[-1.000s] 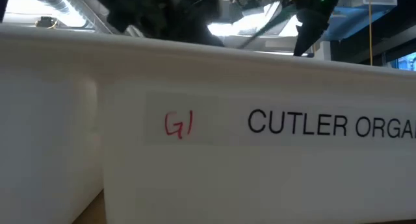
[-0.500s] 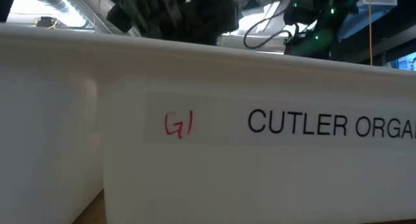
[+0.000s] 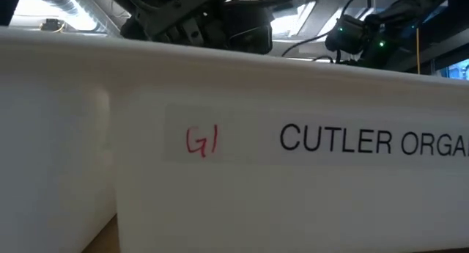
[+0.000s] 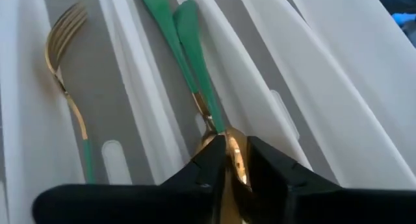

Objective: Sort silverware
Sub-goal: Put the green spoon into the white silverware tray

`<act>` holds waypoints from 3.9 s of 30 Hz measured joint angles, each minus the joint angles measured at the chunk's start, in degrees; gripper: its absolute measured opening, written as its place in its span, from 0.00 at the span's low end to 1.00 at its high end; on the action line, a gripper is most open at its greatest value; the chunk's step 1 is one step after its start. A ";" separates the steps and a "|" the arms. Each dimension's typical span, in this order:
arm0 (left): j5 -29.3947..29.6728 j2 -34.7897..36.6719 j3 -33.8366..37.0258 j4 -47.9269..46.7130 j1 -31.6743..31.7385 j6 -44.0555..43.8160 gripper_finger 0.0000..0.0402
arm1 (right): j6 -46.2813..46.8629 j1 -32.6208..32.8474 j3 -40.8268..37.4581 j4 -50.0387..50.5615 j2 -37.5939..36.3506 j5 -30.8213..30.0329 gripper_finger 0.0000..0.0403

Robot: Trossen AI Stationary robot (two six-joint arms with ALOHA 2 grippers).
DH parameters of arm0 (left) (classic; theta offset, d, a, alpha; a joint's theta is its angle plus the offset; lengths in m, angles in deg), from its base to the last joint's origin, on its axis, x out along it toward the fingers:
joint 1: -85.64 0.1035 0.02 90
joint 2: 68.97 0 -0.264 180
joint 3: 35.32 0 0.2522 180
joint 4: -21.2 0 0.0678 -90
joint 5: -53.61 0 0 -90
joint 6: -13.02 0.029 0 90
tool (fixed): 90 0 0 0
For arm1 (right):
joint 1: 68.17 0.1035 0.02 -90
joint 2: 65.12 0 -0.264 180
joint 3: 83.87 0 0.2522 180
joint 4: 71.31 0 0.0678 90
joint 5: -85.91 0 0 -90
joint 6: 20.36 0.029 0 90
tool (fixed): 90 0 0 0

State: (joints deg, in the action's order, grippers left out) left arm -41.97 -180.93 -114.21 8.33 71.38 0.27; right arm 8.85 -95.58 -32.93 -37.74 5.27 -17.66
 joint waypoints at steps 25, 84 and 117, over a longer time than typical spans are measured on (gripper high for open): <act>-0.68 13.83 -0.25 -9.17 5.28 1.37 0.19 | 5.01 0.00 -4.08 -13.15 15.21 -2.82 0.25; 5.92 45.35 28.20 -18.67 23.07 -3.34 0.18 | -18.20 38.76 27.88 0.34 24.57 15.24 0.01; 5.83 45.35 28.20 -15.30 23.15 -5.53 0.18 | -20.56 45.51 27.94 -6.48 37.61 14.75 0.29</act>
State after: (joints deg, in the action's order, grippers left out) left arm -36.14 -135.58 -86.01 -6.97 94.53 -5.26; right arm -11.71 -50.08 -4.99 -44.22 42.88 -2.91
